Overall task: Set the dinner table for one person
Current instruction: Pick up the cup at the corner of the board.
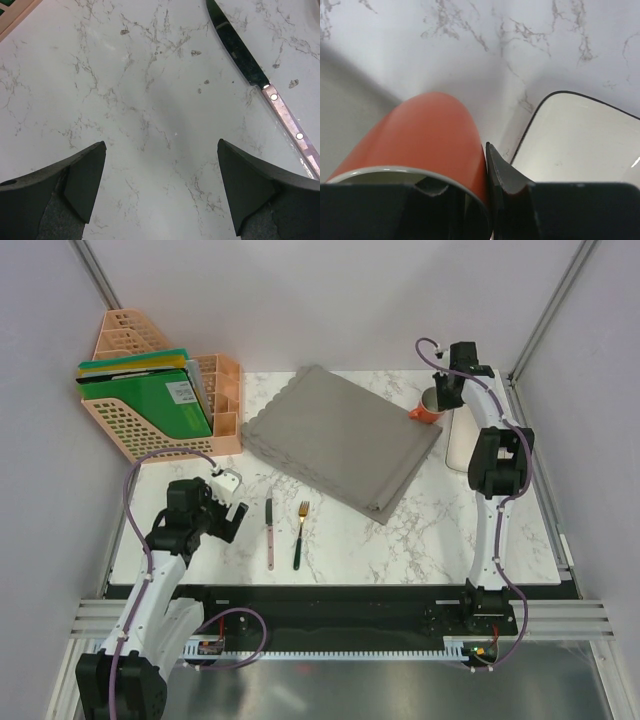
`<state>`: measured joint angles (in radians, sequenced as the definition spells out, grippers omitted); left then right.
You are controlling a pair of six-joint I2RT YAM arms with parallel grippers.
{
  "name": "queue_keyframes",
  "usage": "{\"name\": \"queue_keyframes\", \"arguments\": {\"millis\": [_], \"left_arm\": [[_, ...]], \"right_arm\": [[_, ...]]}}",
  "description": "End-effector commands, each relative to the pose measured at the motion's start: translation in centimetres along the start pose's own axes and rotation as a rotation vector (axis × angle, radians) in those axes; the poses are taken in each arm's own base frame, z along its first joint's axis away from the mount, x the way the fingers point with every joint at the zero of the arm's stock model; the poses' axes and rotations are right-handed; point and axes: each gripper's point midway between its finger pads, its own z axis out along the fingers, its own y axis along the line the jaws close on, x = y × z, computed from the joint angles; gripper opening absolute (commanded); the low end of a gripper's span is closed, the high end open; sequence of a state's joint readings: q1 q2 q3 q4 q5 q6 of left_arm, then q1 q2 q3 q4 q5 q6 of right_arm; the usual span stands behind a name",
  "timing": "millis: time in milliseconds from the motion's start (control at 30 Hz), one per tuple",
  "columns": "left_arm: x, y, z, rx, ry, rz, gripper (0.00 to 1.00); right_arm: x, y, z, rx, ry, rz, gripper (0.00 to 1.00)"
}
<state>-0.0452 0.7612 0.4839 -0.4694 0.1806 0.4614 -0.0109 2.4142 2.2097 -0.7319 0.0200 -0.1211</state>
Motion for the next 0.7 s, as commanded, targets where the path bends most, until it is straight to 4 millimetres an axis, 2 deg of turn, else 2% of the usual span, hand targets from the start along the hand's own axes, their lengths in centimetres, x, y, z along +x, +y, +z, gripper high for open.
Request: {"name": "queue_keyframes", "arguments": {"millis": [0, 133, 233, 667], "left_arm": [[-0.3, 0.7, 0.1, -0.03, -0.012, 0.024, 1.0], [-0.3, 0.7, 0.1, -0.031, -0.01, 0.024, 1.0], [-0.2, 0.8, 0.1, -0.031, -0.005, 0.022, 1.0], [-0.2, 0.8, 0.3, -0.028, -0.001, 0.017, 1.0]], "right_arm": [[-3.0, -4.3, -1.0, 0.084, -0.104, 0.064, 0.0], [-3.6, -7.2, -1.1, 0.104, -0.131, 0.126, 0.0], [-3.8, -8.4, -1.4, 0.1, -0.149, 0.157, 0.0], [-2.2, -7.7, 0.1, 0.076, -0.112, 0.14, 0.0]]}}
